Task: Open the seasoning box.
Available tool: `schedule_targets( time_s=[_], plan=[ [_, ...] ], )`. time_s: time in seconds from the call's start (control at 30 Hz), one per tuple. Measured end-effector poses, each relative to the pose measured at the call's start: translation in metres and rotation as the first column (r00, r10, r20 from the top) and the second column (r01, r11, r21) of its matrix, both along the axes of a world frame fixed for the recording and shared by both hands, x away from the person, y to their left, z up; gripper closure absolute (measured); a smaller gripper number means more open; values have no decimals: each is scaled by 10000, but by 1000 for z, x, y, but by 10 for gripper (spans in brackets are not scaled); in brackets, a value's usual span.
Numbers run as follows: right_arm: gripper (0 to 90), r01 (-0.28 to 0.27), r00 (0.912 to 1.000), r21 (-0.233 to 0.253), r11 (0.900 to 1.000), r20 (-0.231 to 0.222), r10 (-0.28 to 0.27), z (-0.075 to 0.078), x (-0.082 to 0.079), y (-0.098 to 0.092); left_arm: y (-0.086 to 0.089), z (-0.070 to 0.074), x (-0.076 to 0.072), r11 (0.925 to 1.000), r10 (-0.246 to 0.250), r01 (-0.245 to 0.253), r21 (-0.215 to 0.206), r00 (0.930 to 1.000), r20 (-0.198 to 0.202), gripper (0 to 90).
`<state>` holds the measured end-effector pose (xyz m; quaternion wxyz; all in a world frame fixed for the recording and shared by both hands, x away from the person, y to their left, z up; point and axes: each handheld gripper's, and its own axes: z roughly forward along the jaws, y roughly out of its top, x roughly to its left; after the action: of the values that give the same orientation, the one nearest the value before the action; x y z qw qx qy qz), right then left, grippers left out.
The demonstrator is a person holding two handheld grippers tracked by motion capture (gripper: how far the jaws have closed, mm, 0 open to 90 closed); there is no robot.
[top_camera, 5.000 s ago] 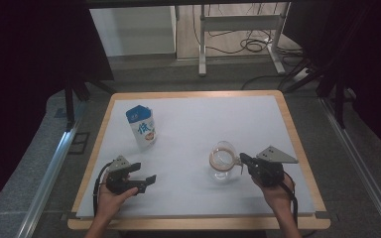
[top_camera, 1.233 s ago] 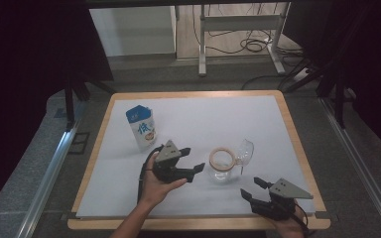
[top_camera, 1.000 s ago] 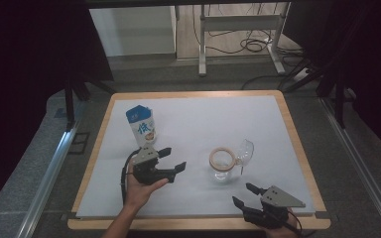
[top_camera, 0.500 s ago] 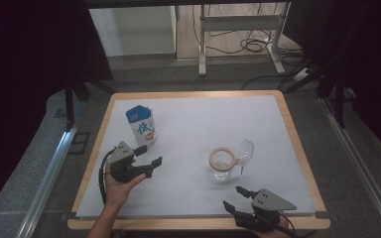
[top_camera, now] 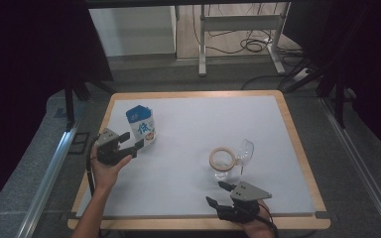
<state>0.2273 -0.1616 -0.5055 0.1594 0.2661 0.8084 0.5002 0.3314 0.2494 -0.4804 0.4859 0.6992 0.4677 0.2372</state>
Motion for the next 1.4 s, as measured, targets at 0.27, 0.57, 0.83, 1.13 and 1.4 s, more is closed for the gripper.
schedule_targets(
  time_s=[0.27,0.57,0.83,1.13,1.4],
  plan=[
    [357,-268,9993,-141,9995,269,272,1,4,19,14,-1,40,9974,10,-23,-717,9998,-181,465],
    [357,-233,9995,-267,9994,217,239,-3,8,20,6,0,54,9940,-521,516,-968,9986,-28,796],
    [356,-223,9995,-336,9992,220,231,-5,8,20,1,0,53,9925,-695,696,-1008,9976,40,900],
    [357,-286,9993,-373,9989,239,295,-8,9,25,2,5,52,9886,-888,900,-1203,9959,155,900],
    [357,-350,9989,-412,9985,297,362,-9,8,29,3,28,35,9794,-1457,1522,-1330,9877,570,900]
  ],
)
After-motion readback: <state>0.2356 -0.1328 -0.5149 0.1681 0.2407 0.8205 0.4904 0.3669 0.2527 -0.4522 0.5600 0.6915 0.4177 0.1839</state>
